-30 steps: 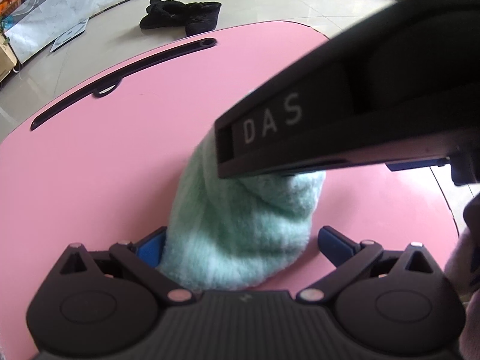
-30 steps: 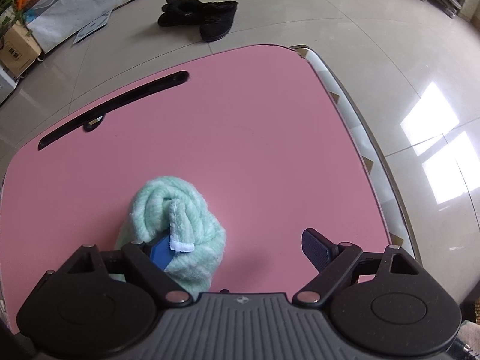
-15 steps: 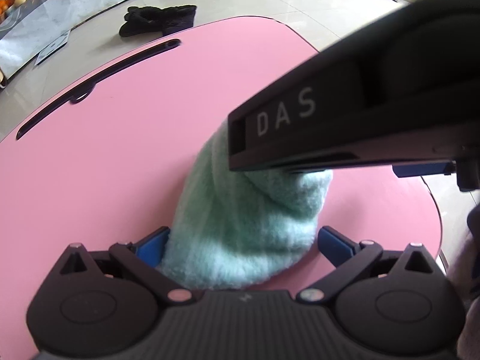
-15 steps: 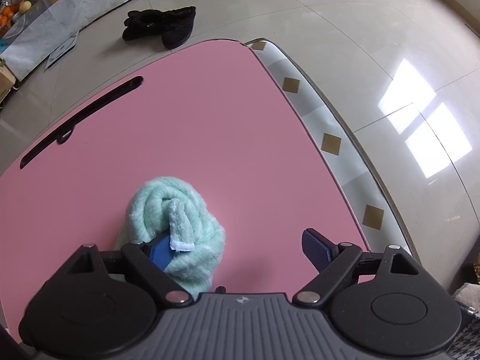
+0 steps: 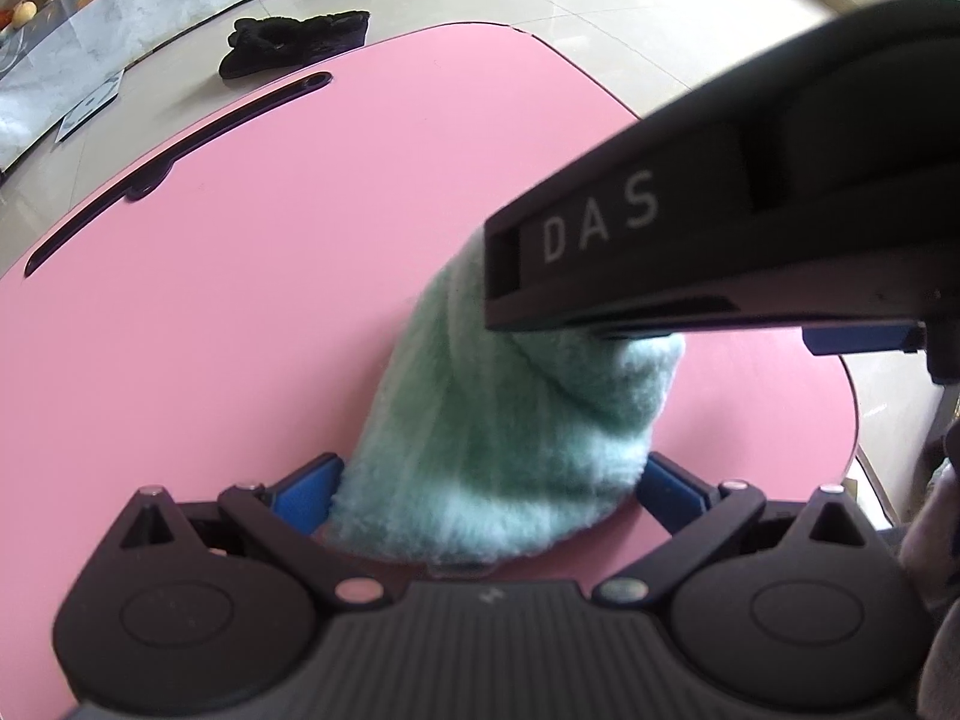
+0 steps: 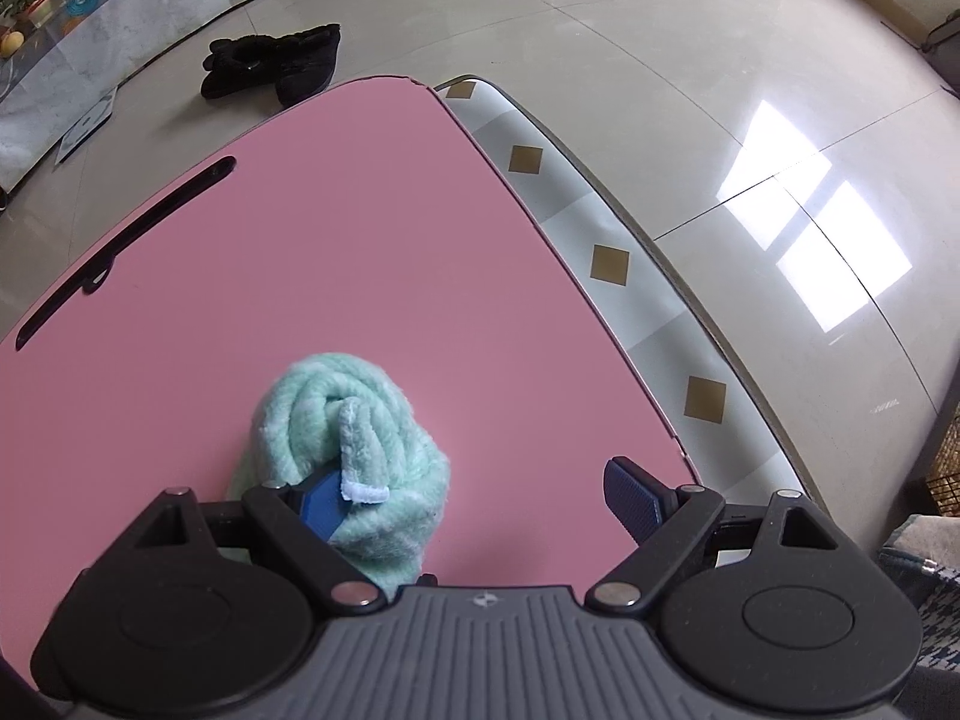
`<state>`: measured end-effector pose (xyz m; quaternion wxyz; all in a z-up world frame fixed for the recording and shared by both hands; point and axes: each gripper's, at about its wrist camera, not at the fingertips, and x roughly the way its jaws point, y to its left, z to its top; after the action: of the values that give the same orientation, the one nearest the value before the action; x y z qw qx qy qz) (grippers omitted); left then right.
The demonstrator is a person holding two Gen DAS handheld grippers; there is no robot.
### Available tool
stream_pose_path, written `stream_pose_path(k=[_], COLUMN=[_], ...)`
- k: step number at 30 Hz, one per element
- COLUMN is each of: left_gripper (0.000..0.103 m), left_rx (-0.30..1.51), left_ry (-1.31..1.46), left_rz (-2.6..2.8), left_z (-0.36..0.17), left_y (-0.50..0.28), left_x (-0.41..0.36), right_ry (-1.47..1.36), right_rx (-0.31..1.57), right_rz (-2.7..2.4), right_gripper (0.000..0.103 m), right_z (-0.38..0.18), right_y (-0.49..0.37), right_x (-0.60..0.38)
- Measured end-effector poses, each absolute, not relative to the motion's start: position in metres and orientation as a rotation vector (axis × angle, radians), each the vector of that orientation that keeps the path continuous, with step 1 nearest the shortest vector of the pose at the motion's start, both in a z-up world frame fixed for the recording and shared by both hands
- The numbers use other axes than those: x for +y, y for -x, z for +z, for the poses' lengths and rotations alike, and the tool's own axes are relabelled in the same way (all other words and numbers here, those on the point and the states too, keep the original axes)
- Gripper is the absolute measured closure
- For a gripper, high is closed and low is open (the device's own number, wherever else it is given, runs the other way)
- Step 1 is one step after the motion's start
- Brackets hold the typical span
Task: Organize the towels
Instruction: 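Wipe the towel over the middle of the pink table with the right tool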
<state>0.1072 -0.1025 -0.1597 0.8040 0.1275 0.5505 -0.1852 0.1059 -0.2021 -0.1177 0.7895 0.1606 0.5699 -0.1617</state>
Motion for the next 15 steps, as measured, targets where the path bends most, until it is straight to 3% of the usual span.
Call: stream_pose_path(k=[15], left_gripper=[0.0], left_rx=[1.183], left_ry=[-0.245], left_rz=[-0.353], left_z=[-0.156], left_y=[-0.098], left_x=[-0.083], right_ry=[-0.352], right_rx=[1.207], right_rz=[-0.349], right_gripper=[0.017], right_z=[-0.12], right_y=[-0.096], right_x=[-0.183])
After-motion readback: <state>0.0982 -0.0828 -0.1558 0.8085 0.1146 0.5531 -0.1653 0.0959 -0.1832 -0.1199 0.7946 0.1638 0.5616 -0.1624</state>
